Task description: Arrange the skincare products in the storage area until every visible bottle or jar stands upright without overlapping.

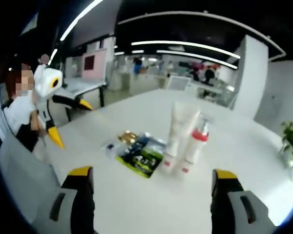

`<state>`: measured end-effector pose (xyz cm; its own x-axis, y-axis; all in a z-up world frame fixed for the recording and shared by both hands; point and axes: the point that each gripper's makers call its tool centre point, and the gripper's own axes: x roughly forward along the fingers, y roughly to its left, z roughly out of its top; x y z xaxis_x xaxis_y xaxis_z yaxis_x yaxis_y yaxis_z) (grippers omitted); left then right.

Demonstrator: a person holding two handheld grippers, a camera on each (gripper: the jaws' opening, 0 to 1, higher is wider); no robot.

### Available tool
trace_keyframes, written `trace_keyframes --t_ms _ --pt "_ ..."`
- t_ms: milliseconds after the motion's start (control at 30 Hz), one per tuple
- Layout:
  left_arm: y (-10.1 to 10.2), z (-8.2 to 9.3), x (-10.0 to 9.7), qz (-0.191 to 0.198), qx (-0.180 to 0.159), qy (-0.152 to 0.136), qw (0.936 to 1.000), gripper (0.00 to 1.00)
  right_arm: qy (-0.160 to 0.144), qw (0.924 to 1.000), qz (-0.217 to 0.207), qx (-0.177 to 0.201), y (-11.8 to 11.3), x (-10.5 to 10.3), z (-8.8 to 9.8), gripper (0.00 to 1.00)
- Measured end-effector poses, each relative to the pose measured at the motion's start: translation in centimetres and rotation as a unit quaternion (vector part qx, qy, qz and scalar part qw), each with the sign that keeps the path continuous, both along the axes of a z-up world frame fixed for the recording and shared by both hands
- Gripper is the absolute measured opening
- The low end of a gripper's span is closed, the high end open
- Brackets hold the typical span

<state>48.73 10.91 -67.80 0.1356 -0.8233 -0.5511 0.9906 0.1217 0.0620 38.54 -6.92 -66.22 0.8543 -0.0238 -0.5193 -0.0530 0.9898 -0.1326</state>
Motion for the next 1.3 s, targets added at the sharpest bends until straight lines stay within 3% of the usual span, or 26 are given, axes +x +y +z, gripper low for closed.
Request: trace_keyframes --t_ms 100,367,667,833,1300 --pt "0.3 0.5 -0.1 0.014 -0.012 0.001 0.9998 0.99 -0.015 0.9998 -0.002 0.012 0.1 -0.1 0.2 1.00" --pt "1.0 0.2 -0.2 0.028 -0.009 0.001 0.9996 0.99 -0.016 0.9997 -0.014 0.013 -0.6 -0.8 0.1 1.00" --pt "0.7 0.3 -1.3 0.021 -0.020 0.016 0.9994 0.99 -0.012 0.9995 -0.023 0.016 -1.0 -1.3 -0.6 1.00" --pt "0.9 0.3 -1.3 0.022 -0.016 0.013 0.9996 0.99 -0.009 0.9993 -0.027 0.026 -1.0 -1.6 -1.4 1.00" --pt "0.6 0.2 -1.6 0.018 -0.011 0.010 0.9997 0.99 -0.021 0.9986 -0.031 0.037 -1.1 -1.4 -1.4 1.00"
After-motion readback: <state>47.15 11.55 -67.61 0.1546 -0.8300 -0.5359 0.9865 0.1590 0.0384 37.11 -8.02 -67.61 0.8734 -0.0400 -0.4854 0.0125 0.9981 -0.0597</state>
